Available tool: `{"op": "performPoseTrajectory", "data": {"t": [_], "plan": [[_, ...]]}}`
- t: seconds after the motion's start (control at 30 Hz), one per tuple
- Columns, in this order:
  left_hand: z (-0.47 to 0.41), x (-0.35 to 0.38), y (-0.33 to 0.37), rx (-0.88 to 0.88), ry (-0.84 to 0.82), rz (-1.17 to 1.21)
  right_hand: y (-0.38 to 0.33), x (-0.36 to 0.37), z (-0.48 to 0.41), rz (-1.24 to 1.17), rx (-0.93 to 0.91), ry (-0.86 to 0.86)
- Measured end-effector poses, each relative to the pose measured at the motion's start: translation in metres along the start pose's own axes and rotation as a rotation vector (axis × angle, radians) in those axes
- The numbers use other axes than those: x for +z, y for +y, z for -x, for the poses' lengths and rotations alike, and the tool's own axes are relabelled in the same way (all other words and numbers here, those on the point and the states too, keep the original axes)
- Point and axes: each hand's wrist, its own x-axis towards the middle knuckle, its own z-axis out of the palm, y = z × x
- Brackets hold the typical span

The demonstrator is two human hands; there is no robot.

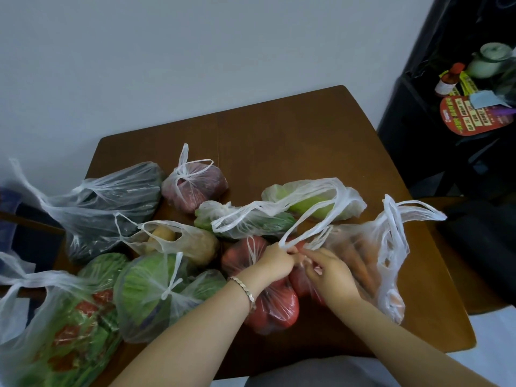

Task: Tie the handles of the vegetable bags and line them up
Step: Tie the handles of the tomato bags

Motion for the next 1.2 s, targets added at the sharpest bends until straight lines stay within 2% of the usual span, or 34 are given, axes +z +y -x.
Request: {"op": "performPoseTrajectory", "data": {"t": [0.1, 0.23, 0.5, 0.63, 0.77, 0.9, 0.97, 1.03, 1.13, 1.2], "plan": [[0.001, -0.003, -0.004, 0.060, -0.038, -0.075, -0.001, -0.006, -0.008, 0.084, -0.108, -0.128], [0.002, -0.005, -0.006, 0.112, -0.007, -0.054, -0.001, -0.009, -0.020, 0.187, 0.004, -0.283], [0.010, 0.003, -0.006, 0.178, 0.111, -0.036, -0.005, -0.013, -0.015, 0.129, 0.018, -0.186], [0.010, 0.009, -0.012, 0.193, 0.163, -0.120, -0.008, -0.011, -0.010, -0.110, 0.178, -0.093], [0.009, 0.011, -0.016, 0.283, 0.160, -0.244, -0.005, -0.012, -0.014, -0.314, 0.321, -0.051], [0.010, 0.006, -0.019, 0.349, 0.173, -0.221, 0.001, -0.020, -0.017, -0.894, 0.563, -0.236], [0.013, 0.007, -0.014, 0.356, 0.185, -0.161, 0.005, -0.023, -0.014, -0.994, 0.579, -0.294], [0.014, 0.008, -0.011, 0.300, 0.186, -0.090, 0.007, -0.021, -0.011, -0.808, 0.401, -0.278], [0.015, 0.008, -0.008, 0.181, 0.123, -0.012, 0.006, -0.017, -0.008, -0.276, 0.068, -0.181], [0.014, 0.006, -0.007, 0.125, 0.115, 0.037, 0.009, -0.014, -0.010, -0.002, -0.111, -0.115]]}}
